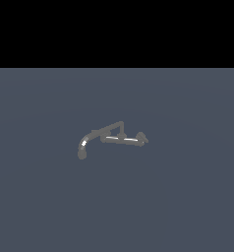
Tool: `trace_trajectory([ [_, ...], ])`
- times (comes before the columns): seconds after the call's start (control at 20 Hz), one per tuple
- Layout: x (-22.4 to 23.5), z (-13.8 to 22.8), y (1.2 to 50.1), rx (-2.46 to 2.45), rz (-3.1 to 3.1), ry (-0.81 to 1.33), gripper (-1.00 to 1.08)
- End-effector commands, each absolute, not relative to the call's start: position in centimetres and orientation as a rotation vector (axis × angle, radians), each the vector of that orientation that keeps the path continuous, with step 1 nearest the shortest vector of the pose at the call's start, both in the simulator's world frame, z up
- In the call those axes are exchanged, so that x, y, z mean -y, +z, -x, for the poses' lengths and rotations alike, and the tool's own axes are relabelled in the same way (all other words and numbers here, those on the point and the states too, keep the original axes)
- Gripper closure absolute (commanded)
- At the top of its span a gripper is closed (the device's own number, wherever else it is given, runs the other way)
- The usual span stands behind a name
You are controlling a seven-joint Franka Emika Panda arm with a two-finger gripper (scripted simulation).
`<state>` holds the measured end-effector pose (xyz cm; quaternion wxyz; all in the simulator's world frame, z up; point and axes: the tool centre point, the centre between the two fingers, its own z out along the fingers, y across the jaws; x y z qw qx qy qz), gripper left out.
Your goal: Turn on the faucet by rotating a designated handle.
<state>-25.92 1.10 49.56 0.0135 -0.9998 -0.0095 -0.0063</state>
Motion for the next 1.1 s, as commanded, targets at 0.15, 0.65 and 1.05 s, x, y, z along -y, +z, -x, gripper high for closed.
trace_trajectory([
  [0.15, -1.2, 25.9, 49.4, 0.022, 3.114, -0.02, 1.08],
  [0.65, -2.9, 24.8, 47.1, -0.116, 3.113, -0.018, 1.08],
  [1.05, -5.5, 22.6, 43.0, -0.352, 3.097, -0.016, 1.08],
])
